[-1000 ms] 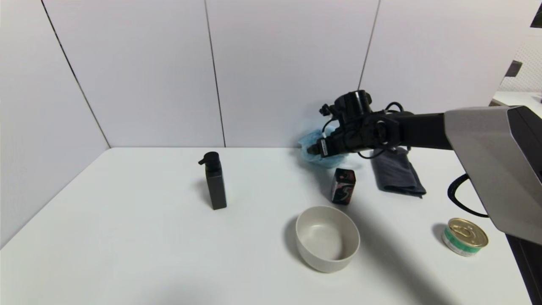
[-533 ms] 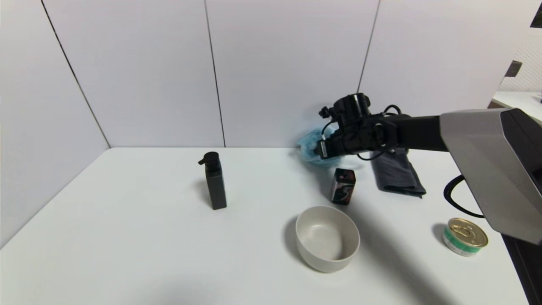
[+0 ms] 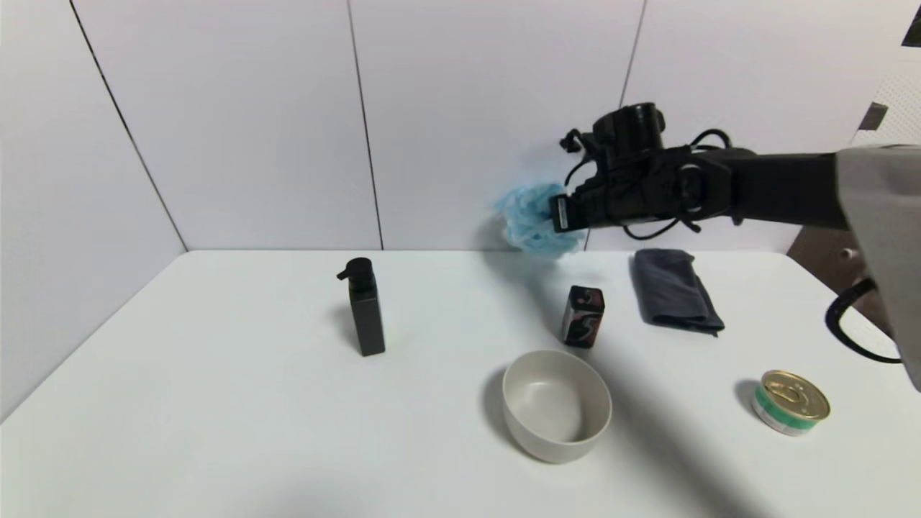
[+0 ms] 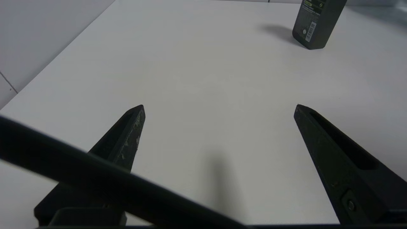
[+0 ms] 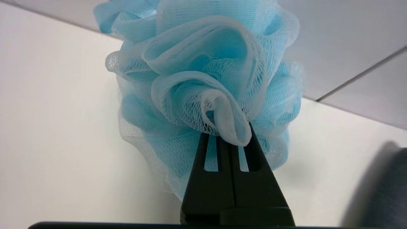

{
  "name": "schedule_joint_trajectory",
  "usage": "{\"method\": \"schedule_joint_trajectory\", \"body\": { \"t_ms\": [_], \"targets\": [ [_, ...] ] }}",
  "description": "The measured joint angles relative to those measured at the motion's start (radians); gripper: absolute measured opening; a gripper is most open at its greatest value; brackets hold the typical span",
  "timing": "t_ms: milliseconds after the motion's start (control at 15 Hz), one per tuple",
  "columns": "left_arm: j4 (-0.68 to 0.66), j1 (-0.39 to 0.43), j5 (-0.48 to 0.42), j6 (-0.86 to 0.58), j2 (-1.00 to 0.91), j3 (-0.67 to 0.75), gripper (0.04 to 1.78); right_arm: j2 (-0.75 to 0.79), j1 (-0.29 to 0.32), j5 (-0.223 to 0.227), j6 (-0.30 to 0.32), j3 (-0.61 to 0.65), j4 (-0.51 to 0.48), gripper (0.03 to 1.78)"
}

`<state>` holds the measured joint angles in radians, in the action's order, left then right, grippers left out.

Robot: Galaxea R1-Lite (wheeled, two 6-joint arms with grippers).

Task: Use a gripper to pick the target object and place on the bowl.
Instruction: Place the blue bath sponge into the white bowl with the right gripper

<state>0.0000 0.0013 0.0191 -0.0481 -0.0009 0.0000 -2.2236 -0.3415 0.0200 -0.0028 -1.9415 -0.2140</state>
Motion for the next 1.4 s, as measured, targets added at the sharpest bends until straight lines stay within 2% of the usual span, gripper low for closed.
{"method": "schedule_joint_trajectory", "body": {
  "t_ms": [400,600,733,933,1133,1267,1400],
  "targets": [
    [0.0,0.0,0.0,0.0,0.0,0.0,1.69,0.283,-0.01,-0.053,0.039,0.057,-0.132,0.05],
    [0.0,0.0,0.0,0.0,0.0,0.0,1.69,0.456,-0.01,-0.109,0.04,0.157,-0.171,0.05],
    [0.0,0.0,0.0,0.0,0.0,0.0,1.69,0.583,-0.019,-0.148,0.038,0.28,-0.177,0.05],
    [0.0,0.0,0.0,0.0,0.0,0.0,1.69,0.767,-0.064,-0.18,0.034,0.517,-0.181,0.05],
    [0.0,0.0,0.0,0.0,0.0,0.0,1.69,0.908,-0.138,-0.186,0.034,0.734,-0.174,0.05],
    [0.0,0.0,0.0,0.0,0.0,0.0,1.69,0.957,-0.168,-0.188,0.036,0.824,-0.158,0.05],
    [0.0,0.0,0.0,0.0,0.0,0.0,1.69,0.98,-0.198,-0.189,0.038,0.896,-0.09,0.05]
  ]
}}
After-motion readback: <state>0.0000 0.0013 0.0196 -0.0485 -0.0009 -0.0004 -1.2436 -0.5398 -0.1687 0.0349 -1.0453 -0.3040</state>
